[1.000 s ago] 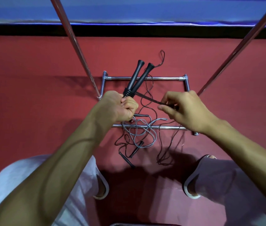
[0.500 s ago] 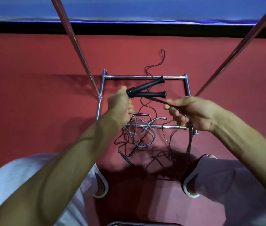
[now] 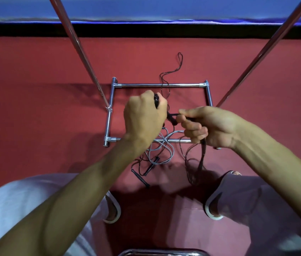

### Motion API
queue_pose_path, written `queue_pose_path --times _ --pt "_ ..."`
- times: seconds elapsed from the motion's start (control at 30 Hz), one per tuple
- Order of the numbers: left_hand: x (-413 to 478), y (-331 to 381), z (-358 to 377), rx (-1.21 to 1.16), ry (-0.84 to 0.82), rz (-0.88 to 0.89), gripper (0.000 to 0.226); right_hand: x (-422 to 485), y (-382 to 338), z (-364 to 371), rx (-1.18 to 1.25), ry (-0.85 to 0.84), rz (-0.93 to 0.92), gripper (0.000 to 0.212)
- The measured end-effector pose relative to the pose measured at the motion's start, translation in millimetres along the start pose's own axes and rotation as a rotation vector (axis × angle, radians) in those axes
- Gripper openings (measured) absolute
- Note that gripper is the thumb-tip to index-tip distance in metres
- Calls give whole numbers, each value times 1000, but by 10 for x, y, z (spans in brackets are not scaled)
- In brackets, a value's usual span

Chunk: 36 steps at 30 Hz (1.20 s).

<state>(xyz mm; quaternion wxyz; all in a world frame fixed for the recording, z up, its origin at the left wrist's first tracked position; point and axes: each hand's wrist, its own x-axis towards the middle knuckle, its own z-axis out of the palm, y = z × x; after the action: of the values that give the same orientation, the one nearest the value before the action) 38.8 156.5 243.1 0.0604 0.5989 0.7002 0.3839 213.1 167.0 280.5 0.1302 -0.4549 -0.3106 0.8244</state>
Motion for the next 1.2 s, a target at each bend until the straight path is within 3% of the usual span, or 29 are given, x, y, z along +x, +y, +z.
queue_pose_path --times 0.1,0.2,0.23,0.3,0.43,0.5,0.6,0.7,0.77,0.87,0.93,1.03,1.2 --pt "7 -9 -25 96 -112 -7 37 -21 -16 -75 -457 121 -100 35" --pt "-2 -23 -26 132 -273 -66 42 -75 -33 -146 -1014 166 -334 15" --pt "-4 -28 -28 148 -322 -89 41 -79 -35 -165 -1117 183 -398 10" --pt "14 -50 -35 175 -412 -147 38 -68 -8 -203 -1268 268 -546 18" --pt "129 -61 -80 195 -571 -273 36 -45 31 -249 -1380 288 -793 12" --pt "191 -58 -138 169 -655 -313 40 -68 6 -280 -1388 246 -827 10" --pt "234 -82 -233 -65 -786 -340 38 -106 -40 -341 -1296 200 -707 18" --pt "246 -85 -318 -437 -882 -324 40 -106 -61 -347 -902 65 -516 26" --pt "237 -67 -352 -528 -869 -261 43 -95 -43 -281 -618 -2 -421 29" --pt "181 -22 -398 -522 -791 -126 41 -71 14 -173 -273 -129 -277 29" --pt "133 -16 -428 -448 -699 -16 47 -77 19 -98 -168 -168 -195 26" --pt "64 23 -428 -358 -573 125 46 -71 0 -22 -141 -64 -211 26" --pt "-29 31 -337 -338 -506 77 46 36 -16 33 -189 62 -312 32"
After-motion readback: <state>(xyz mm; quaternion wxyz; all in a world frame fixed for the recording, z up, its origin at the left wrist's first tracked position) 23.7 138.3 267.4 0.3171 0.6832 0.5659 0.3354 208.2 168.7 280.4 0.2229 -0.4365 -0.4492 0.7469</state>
